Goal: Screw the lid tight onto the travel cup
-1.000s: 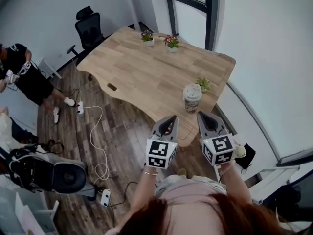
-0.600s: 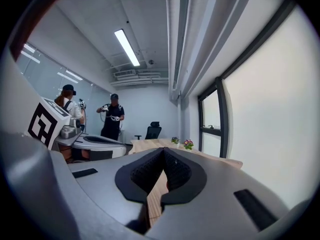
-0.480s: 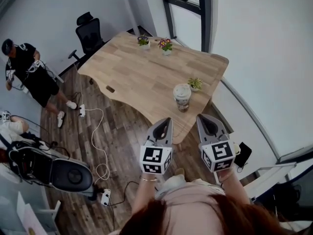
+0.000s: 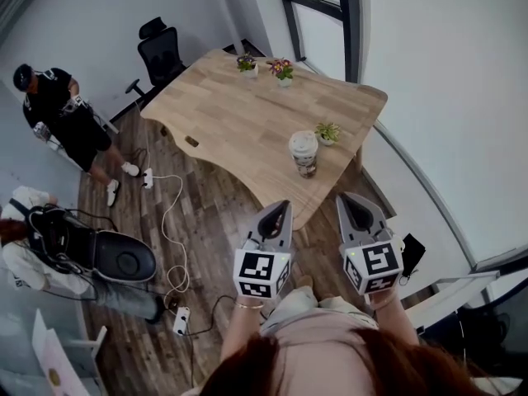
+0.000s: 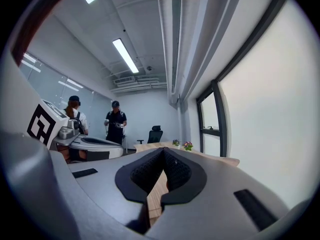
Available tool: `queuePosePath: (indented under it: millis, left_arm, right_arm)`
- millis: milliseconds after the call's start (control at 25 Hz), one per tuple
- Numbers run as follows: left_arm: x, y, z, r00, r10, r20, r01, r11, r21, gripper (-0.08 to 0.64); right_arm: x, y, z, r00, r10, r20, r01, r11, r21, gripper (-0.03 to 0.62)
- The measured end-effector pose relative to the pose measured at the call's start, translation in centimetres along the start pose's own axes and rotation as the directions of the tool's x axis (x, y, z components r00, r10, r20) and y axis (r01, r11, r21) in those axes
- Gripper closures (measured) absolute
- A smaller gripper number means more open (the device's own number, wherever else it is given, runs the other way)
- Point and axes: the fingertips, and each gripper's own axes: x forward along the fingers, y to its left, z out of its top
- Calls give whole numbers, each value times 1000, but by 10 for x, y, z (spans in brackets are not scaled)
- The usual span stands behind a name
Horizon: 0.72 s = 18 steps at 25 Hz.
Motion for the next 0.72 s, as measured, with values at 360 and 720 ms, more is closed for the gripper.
queuePosePath:
  millis: [360,720]
  left_arm:
    - [-16,-31,7,1000,-5,22,5,1000,-10,558]
    - [-20,-42,21,998,-51,43,53,998,-28,558]
  right_arm:
    - [-33,-2,-3,1000,26,16,-27,1000,14,592]
    - [-36,0,5,999,23,33,-23,1000,19,592]
